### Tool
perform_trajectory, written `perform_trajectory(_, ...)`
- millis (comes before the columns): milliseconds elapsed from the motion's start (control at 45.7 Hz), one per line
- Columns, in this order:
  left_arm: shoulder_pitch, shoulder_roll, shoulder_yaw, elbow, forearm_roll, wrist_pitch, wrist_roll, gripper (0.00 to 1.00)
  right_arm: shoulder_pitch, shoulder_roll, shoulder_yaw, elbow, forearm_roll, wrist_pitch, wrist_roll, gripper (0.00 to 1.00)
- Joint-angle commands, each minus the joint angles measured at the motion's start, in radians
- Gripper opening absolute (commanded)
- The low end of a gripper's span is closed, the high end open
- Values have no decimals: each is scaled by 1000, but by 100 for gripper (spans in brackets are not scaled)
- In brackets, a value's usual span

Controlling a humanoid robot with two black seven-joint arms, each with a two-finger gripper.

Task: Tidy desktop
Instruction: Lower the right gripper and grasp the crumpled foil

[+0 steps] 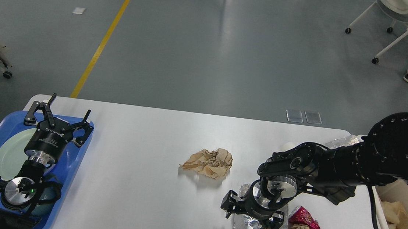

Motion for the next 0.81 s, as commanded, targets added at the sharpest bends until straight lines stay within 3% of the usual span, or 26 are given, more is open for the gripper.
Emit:
perform_trajectory(0, 0, 0, 0, 0, 0, 0, 0, 97, -22, 6, 5, -13, -10, 0, 0, 77)
perform_trajectory(241, 0, 0, 0, 0, 0, 0, 0, 97, -40, 11, 6, -19, -13, 0, -3, 16)
perform_trajectory(328, 0, 0, 0, 0, 0, 0, 0, 97, -47, 13, 6, -21, -13, 0, -3, 1)
perform_trajectory(788, 0, 0, 0, 0, 0, 0, 0, 97, -57, 14, 16, -44, -9, -5, -2, 0)
